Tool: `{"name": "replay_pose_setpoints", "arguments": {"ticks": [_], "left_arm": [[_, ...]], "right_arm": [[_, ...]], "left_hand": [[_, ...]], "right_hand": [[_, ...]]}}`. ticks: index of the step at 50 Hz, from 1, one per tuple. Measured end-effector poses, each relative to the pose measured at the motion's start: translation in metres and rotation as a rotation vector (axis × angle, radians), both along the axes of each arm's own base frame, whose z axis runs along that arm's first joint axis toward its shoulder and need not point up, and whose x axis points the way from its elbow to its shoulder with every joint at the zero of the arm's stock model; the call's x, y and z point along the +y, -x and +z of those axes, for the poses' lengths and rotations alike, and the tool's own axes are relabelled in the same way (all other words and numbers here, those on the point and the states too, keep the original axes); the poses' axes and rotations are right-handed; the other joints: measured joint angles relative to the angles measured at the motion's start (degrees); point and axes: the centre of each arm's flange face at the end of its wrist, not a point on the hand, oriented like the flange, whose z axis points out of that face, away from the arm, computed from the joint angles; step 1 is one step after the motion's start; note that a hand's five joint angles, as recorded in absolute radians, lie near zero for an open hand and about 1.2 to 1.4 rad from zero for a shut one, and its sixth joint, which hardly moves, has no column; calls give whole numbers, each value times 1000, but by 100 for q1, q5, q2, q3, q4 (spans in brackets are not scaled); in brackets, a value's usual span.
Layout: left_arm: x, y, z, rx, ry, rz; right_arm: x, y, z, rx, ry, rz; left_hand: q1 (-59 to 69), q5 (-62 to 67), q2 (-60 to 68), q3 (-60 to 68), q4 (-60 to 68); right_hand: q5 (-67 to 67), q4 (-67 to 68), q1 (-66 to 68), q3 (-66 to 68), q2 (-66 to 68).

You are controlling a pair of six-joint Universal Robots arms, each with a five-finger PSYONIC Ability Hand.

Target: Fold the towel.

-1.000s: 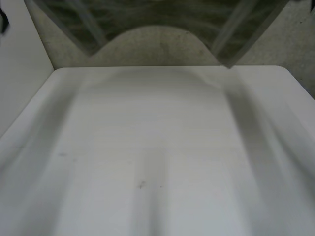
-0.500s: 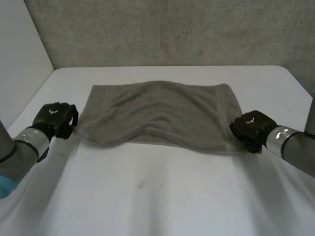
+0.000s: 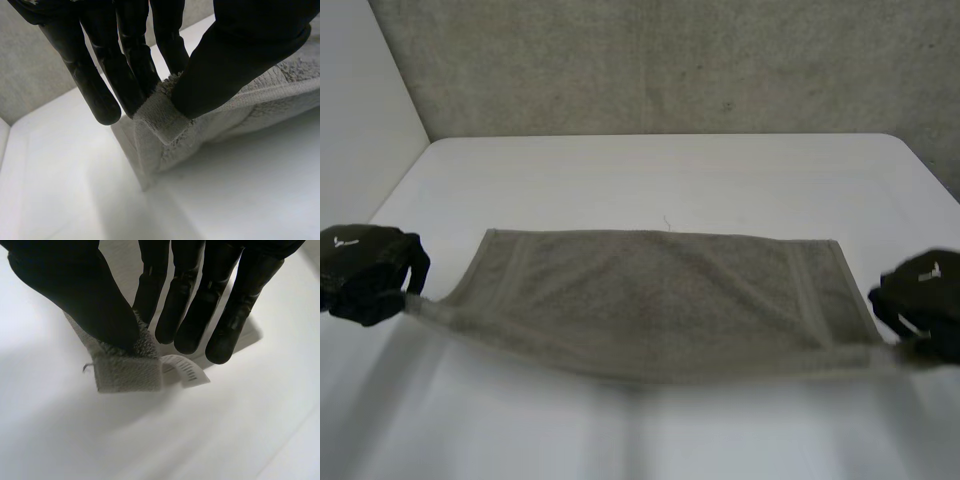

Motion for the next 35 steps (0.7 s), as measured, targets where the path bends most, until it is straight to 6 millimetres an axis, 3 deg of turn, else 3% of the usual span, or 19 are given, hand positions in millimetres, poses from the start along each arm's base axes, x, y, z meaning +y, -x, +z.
{"name": "replay_pose_setpoints", "arguments": {"ticks": [4, 5, 6, 9, 11, 20, 25, 33, 35], "left_arm": [[-20, 0, -4, 4, 41, -21], [-20, 0, -4, 4, 41, -21], [-34, 3, -8, 14, 56, -34], [-53, 10, -15, 32, 67, -46], [-73, 17, -24, 43, 68, -41], [-138, 42, -67, 3, 83, 33], [-161, 50, -86, -13, 119, 42], [-180, 66, -102, -10, 232, 12], [-182, 69, -103, -7, 258, 4]], "right_arm": [[-30, -1, 1, -85, 77, -54], [-30, -1, 1, -85, 77, -54], [-46, -2, -2, -115, 104, -82], [-66, -5, -9, -140, 129, -112], [-81, -12, -21, -139, 141, -130], [-114, -42, -65, -69, 215, -164], [-134, -51, -79, -88, 316, -189], [-150, -64, -89, -120, 411, -193], [-153, -66, -90, -119, 426, -200]], "left_hand": [[0, 0, 0, 0, 0], [0, 0, 0, 0, 0], [0, 0, 0, 0, 0], [0, 0, 0, 0, 0], [0, 0, 0, 0, 0], [0, 0, 0, 0, 0], [0, 0, 0, 0, 0], [-36, -98, -374, -299, -313], [-659, -912, -1201, -1130, -1097]], "right_hand": [[2, 0, 0, 0, 0], [2, 0, 0, 0, 0], [2, 0, 0, 0, 0], [2, 0, 0, 0, 0], [1, 0, 0, 0, 0], [2, 0, 0, 0, 0], [3, 0, 0, 0, 0], [-1, -74, 0, -53, -37], [-1101, -1309, -1073, -1393, -1361]]}}
